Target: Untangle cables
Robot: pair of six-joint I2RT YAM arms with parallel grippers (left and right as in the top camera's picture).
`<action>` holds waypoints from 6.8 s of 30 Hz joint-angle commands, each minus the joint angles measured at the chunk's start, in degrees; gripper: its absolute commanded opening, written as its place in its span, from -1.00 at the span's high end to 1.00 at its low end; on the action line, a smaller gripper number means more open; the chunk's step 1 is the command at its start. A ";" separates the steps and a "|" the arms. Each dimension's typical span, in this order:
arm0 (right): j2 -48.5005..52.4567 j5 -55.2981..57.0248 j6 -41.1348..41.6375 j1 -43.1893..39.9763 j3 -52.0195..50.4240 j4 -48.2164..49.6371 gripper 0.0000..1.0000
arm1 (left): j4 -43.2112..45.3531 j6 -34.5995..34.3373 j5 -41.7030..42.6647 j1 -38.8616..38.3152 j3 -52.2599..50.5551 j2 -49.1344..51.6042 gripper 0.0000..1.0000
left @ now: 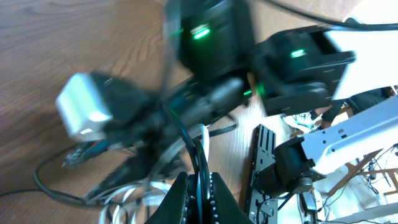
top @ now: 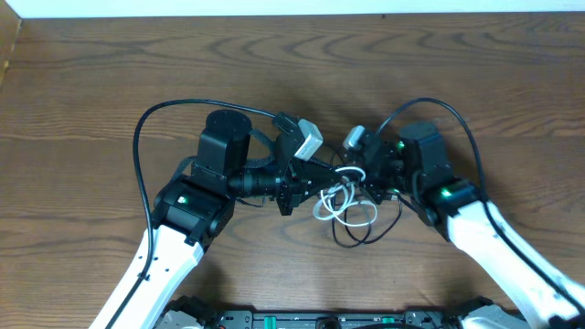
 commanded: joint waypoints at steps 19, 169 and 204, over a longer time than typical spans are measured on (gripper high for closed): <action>16.20 5.73 -15.50 0.24 0.11 12.92 0.28 | 1.66 -1.03 3.30 0.17 0.22 -0.85 0.85; 2.43 51.34 25.22 -59.52 19.32 -10.34 0.97 | -7.54 -6.10 -24.79 6.21 0.20 11.37 0.85; 3.93 -14.10 0.31 -17.77 16.85 -26.49 -0.04 | 4.79 -6.51 -22.18 -3.91 0.20 11.26 0.85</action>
